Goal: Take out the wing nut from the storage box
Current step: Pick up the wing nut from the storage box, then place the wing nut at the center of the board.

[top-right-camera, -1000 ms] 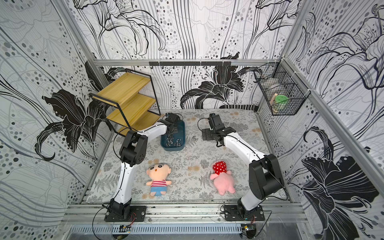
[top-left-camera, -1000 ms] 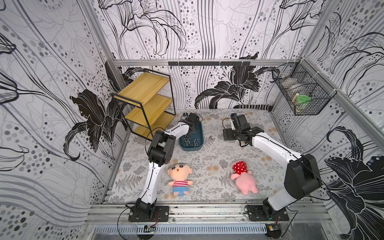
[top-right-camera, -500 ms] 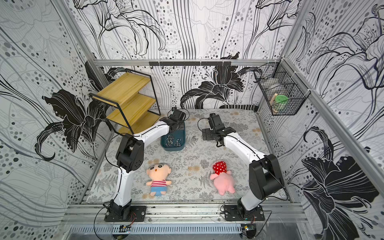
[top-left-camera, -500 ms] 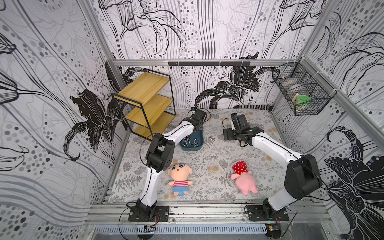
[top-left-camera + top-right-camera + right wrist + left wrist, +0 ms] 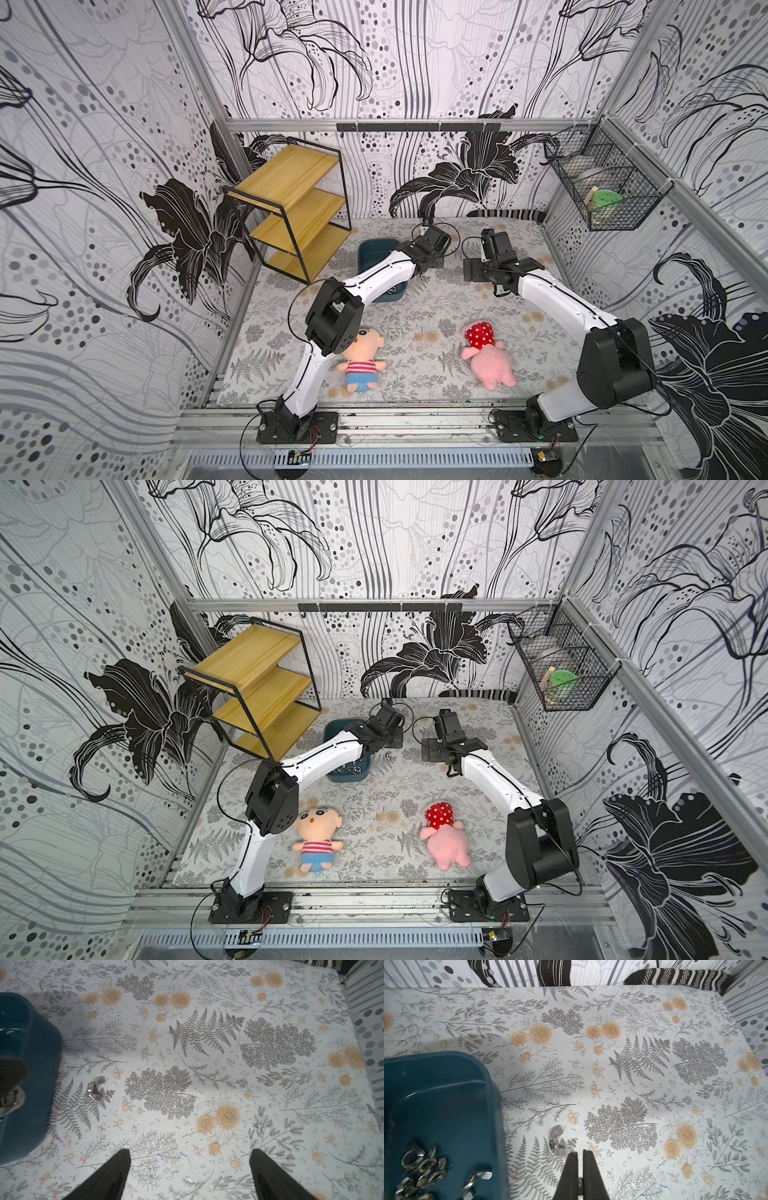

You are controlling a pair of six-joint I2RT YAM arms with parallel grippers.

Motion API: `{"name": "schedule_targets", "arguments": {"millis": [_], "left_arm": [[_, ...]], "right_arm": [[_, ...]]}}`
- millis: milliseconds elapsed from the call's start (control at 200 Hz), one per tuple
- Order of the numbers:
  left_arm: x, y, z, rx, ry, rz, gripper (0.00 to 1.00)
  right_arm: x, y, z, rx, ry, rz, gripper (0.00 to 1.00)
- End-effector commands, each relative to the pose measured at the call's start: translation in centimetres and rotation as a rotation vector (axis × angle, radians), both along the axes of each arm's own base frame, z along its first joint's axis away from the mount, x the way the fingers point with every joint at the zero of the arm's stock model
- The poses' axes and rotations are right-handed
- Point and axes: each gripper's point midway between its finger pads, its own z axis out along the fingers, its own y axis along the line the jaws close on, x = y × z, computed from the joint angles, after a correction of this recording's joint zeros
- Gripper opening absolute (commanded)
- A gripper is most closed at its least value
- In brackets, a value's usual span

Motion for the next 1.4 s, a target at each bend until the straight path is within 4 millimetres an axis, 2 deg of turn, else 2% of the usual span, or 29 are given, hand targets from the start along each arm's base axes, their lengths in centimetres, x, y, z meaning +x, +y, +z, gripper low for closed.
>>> {"name": "schedule_targets", "arguments": {"millis": [0, 220, 331, 571, 751, 1392], "left_arm": [[0.4, -1.5, -2.0, -0.03, 0.026, -0.002, 0.0], [0.9, -2.0, -4.8, -0.019, 0.053, 0.014, 0.0], [1.0, -2.2, -5.4, -0.026, 0.054, 0.012, 0.0], [1.0, -2.4, -7.5, -0.013, 0.069, 0.015, 0.0], [1.5, -2.5, -7.8, -0.015, 0.05, 0.025, 0.0], [2.5, -1.5, -10.1, 0.065, 0.039, 0.076, 0.03]], "right_arm": [[-0.8, -0.6, 0.3, 0.001, 0.0, -0.02, 0.96], [-1.0, -0.5, 0.5, 0.014, -0.005, -0.014, 0.96], [-1.0, -0.2, 0.5, 0.025, -0.005, -0.003, 0.96], [-1.0, 1.5, 0.1, 0.051, 0.003, 0.038, 0.96], [-1.0, 2.5, 0.3, 0.049, 0.001, 0.056, 0.96], [-1.1, 2.3, 0.8, 0.041, -0.006, 0.055, 0.96]]}}
